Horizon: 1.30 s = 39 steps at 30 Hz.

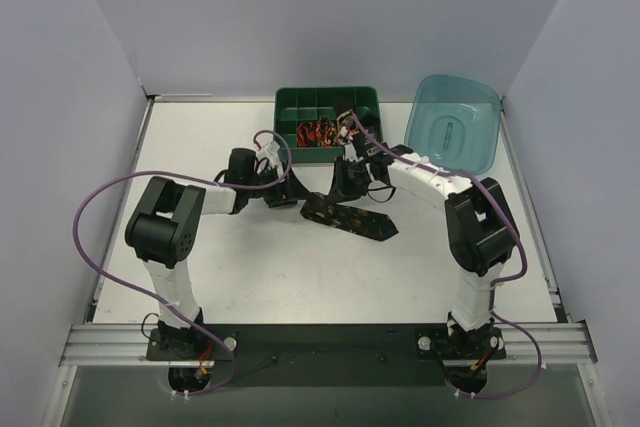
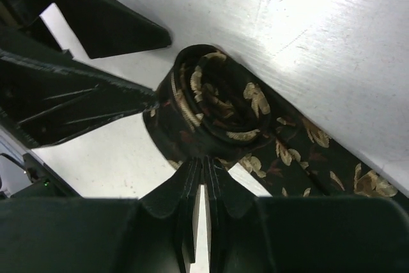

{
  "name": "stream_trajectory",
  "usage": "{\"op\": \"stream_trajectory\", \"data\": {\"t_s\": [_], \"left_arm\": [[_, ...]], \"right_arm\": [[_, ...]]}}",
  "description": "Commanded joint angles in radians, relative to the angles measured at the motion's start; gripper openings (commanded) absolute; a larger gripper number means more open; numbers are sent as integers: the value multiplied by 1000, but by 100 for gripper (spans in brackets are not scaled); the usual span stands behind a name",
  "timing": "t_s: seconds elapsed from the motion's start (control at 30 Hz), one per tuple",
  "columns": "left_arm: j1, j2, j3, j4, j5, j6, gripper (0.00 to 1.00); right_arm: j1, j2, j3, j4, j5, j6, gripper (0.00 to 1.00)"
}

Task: Roll the ties
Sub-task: Roll the tie at the center of the board.

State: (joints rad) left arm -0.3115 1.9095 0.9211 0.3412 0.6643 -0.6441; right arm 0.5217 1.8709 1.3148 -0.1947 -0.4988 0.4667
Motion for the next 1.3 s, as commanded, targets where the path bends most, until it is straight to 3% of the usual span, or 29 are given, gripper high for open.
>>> {"op": "stream_trajectory", "data": {"t_s": [0.0,0.47,0.57,0.7,0.73,0.83,0.9,1.07,1.27], "left_arm": [[-24,25,36,-8,14,14,82],[-100,49,47,25,14,-26,72],[-109,40,44,51,11,-45,64],[-112,33,42,119,11,-86,45],[-112,30,42,143,12,-101,35],[-112,8,54,138,-2,-105,26],[-112,-15,94,76,-24,-76,24],[-113,-61,212,-299,-129,131,23],[-156,-75,367,-694,-389,316,22]], "right_arm": [[1,48,29,-18,29,-17,9],[1,97,18,-12,78,-7,8],[3,99,15,-9,72,-3,8],[3,99,8,12,57,0,8],[4,102,9,15,49,0,8],[4,103,15,24,25,0,8],[8,103,26,26,9,0,8],[6,71,40,40,-26,7,9],[-20,-4,24,49,-38,23,9]]}}
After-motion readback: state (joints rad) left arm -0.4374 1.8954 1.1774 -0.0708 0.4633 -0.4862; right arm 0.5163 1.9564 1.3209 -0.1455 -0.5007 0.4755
